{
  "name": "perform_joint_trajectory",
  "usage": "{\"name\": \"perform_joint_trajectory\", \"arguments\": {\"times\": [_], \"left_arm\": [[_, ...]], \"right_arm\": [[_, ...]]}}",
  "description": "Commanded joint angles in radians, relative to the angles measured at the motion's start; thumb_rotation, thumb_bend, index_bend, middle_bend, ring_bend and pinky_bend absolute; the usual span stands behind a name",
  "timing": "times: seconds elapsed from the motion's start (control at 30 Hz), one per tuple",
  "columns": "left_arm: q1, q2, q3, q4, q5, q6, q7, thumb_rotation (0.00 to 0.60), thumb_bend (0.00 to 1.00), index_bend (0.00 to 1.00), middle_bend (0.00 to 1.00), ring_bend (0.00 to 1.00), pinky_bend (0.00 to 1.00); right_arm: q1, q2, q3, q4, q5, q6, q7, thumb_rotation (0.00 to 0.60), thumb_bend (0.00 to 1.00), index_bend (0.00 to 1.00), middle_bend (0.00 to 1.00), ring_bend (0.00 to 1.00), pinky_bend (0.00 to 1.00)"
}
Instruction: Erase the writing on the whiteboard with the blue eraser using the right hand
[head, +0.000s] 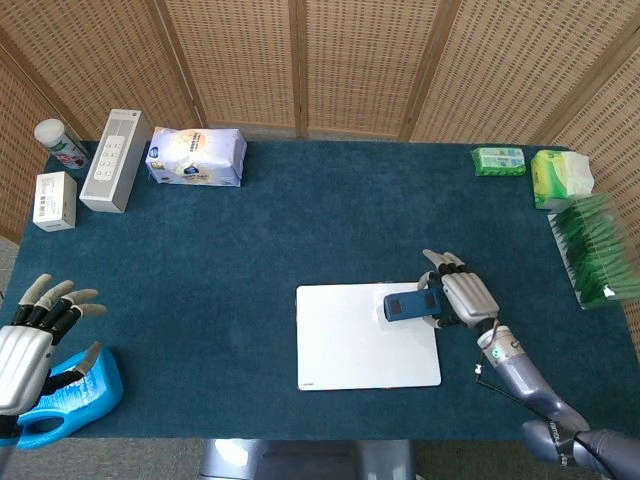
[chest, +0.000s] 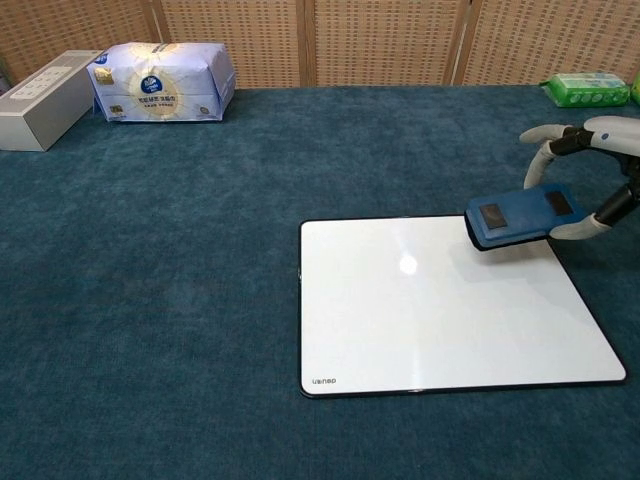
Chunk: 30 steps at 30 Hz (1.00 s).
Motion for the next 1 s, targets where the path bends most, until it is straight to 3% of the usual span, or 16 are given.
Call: {"name": "perform_joint_trajectory", "arguments": {"times": [0.03, 0.47, 1.0], "left_arm": [[0.002, 0.001, 0.0, 0.0, 0.0, 0.003, -0.002, 0.6, 0.43, 0.34, 0.28, 0.17, 0.0], [0.015, 0.008, 0.002, 0.015, -0.001, 0.021, -0.022, 0.6, 0.43, 0.34, 0.28, 0.17, 0.0], [0.011, 0.005, 0.0, 0.027, -0.012, 0.01, -0.037, 0.6, 0.43, 0.34, 0.28, 0.17, 0.0]], "right_arm": [[0.007, 0.007, 0.009, -0.021, 0.007, 0.002, -0.012, 0.6, 0.2, 0.68, 0.05, 0.0, 0.0], [0.048, -0.034, 0.027, -0.032, 0.065, -0.042, -0.061, 0.6, 0.21, 0.68, 0.05, 0.0, 0.0], [0.061, -0.072, 0.012, -0.007, 0.095, -0.069, -0.082, 0.6, 0.21, 0.68, 0.05, 0.0, 0.0]]}}
